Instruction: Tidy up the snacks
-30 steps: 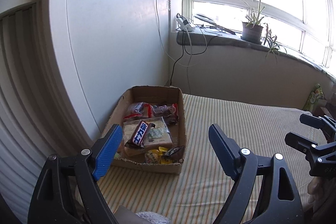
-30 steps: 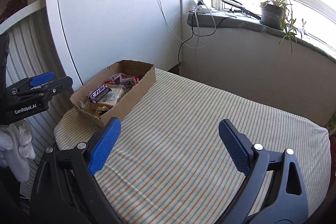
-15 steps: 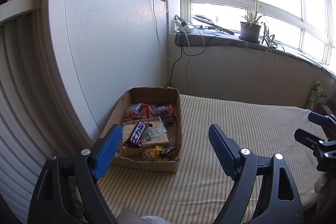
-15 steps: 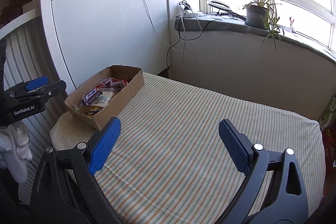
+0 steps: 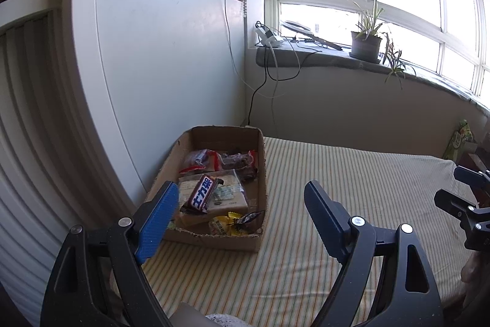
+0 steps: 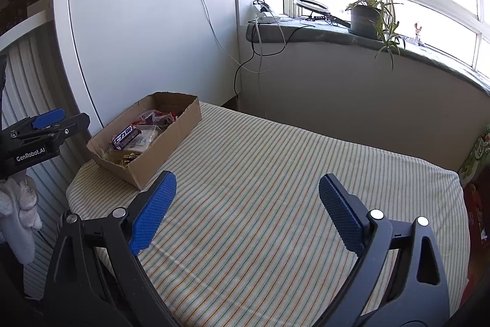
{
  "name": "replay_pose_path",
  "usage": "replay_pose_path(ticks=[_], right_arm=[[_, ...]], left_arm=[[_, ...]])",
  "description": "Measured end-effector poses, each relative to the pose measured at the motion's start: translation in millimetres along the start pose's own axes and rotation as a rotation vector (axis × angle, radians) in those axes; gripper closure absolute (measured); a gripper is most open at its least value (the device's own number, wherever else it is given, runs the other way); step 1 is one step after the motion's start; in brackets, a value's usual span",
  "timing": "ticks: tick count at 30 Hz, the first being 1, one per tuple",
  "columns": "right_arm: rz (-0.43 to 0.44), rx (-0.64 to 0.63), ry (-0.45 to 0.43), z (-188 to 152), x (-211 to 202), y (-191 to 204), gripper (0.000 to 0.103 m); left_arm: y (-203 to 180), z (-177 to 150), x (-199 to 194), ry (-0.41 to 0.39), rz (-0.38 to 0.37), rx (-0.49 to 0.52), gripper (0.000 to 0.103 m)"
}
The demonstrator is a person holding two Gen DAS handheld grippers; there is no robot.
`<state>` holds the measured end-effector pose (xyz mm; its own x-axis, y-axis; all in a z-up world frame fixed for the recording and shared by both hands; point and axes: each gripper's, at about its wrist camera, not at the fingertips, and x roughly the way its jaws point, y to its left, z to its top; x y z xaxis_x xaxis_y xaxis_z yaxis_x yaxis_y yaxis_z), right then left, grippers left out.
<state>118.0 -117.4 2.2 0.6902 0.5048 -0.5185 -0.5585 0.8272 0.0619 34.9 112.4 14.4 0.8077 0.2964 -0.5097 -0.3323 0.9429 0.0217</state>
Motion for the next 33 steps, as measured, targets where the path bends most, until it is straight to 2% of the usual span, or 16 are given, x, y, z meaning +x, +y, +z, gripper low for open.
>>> replay_pose_path(ticks=[12,18,33], right_arm=[[0.021,0.019,0.004,0,-1,0,0.007],[-0.008,0.023,0.005,-1,-2,-2,0.007],[-0.017,0.016,0.014,2,0,0,0.007]], left_arm=[[5,-3,2,0.008,0.02,-0.016,0.019],[8,-2,2,0.009,0.015,-0.019,0.019],[17,-4,6,0.008,0.016,-0.044,0.019]])
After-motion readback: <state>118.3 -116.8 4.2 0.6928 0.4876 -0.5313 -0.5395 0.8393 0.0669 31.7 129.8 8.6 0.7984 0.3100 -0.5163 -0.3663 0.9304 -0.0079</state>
